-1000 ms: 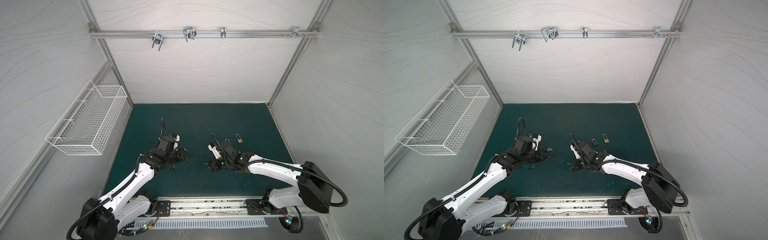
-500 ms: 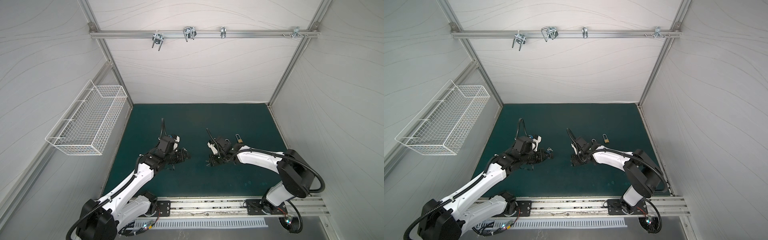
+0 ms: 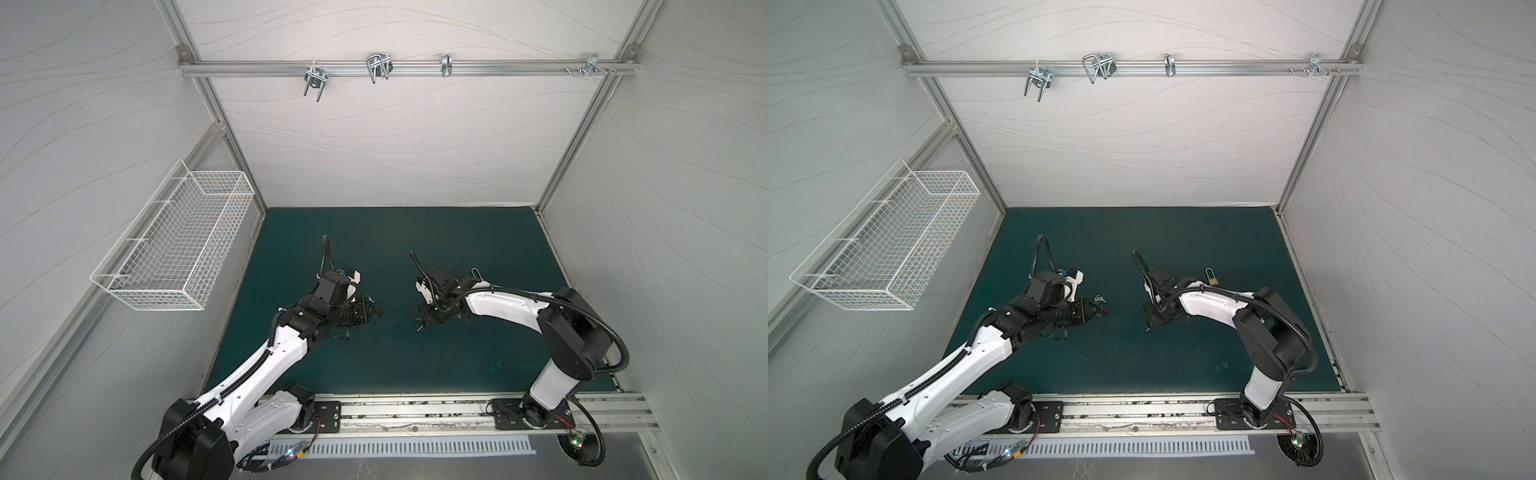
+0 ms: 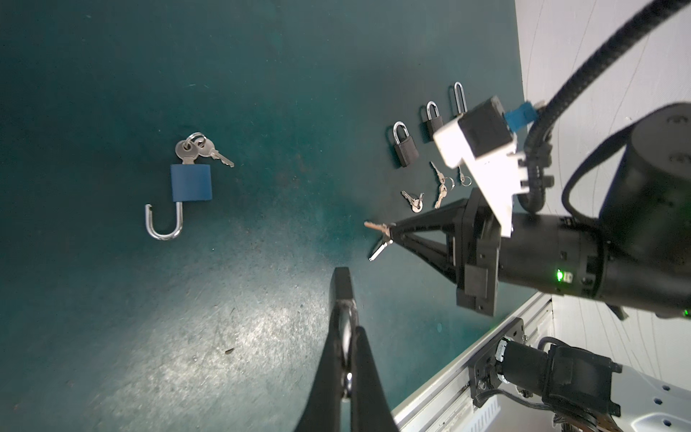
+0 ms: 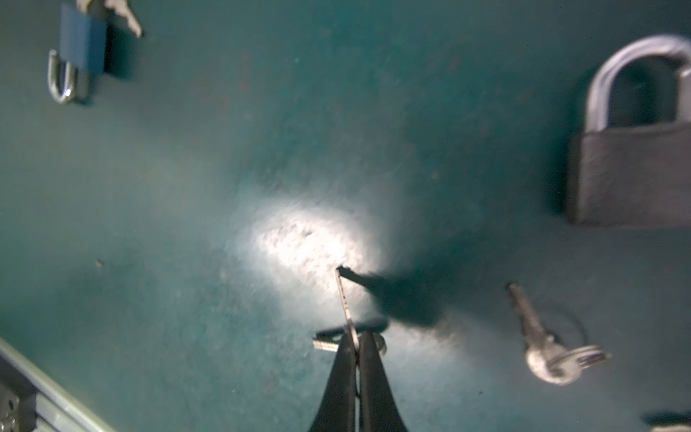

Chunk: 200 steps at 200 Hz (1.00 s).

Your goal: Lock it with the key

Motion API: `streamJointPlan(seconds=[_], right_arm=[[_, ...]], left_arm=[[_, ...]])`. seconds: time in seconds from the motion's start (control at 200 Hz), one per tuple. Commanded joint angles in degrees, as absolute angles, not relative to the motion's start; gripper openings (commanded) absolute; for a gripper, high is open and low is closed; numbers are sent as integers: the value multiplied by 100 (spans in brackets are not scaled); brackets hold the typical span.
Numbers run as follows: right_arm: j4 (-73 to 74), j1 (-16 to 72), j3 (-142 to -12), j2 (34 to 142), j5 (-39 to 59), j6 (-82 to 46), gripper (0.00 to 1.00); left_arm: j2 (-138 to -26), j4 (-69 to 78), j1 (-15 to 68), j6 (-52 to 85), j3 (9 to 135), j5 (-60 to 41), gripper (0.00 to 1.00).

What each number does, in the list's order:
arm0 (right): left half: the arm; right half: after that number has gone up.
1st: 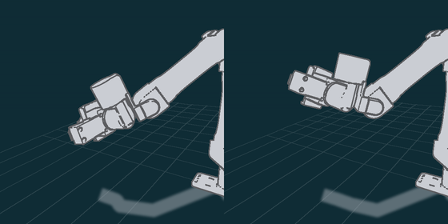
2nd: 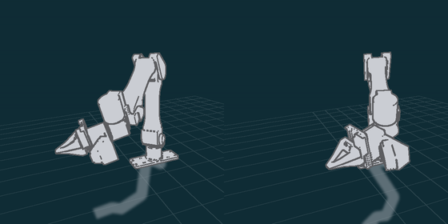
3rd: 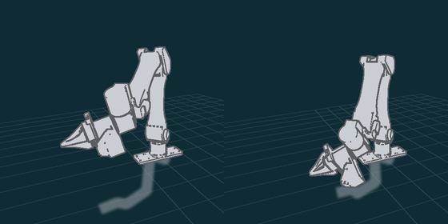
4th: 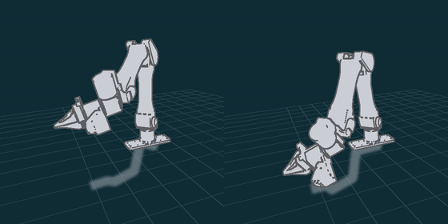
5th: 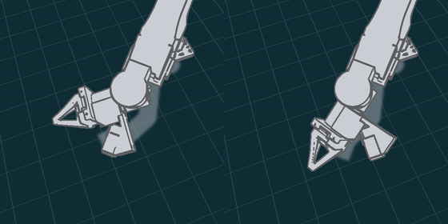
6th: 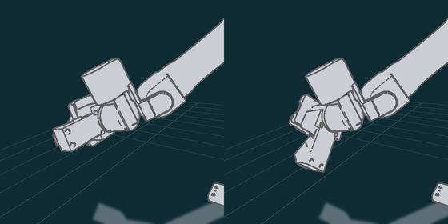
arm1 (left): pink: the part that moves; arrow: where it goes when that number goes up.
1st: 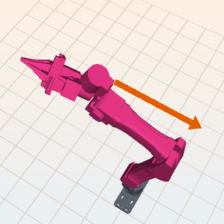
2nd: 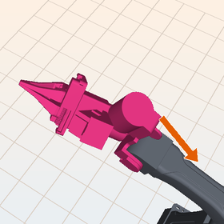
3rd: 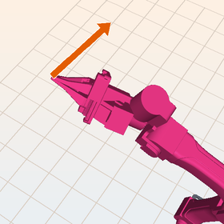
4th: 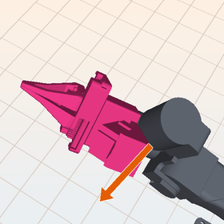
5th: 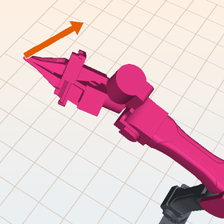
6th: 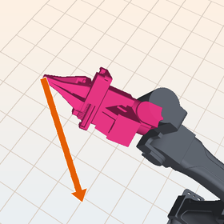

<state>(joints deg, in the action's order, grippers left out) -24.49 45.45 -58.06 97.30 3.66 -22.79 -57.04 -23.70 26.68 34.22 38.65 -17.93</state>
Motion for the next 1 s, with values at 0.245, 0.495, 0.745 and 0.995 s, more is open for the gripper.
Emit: streamJointPlan(seconds=[0.245, 0.495, 0.745, 0.995], right_arm=[[-2798, 4412, -5981, 9931, 239, -2078, 3], [-3005, 4336, -6009, 9497, -212, -2145, 38], [-2629, 4333, -5600, 7832, -418, -1554, 70], [-956, 4325, -4624, 5586, -282, -535, 99]], left_arm=[[-5726, -2124, 2654, 3366, 4113, -2027, 0], [-5613, -1769, 2427, 3604, 4026, -2523, 0], [-5458, -1189, 2245, 3732, 3999, -3383, 0], [-5528, -380, 2262, 3897, 4047, -4338, 0]])
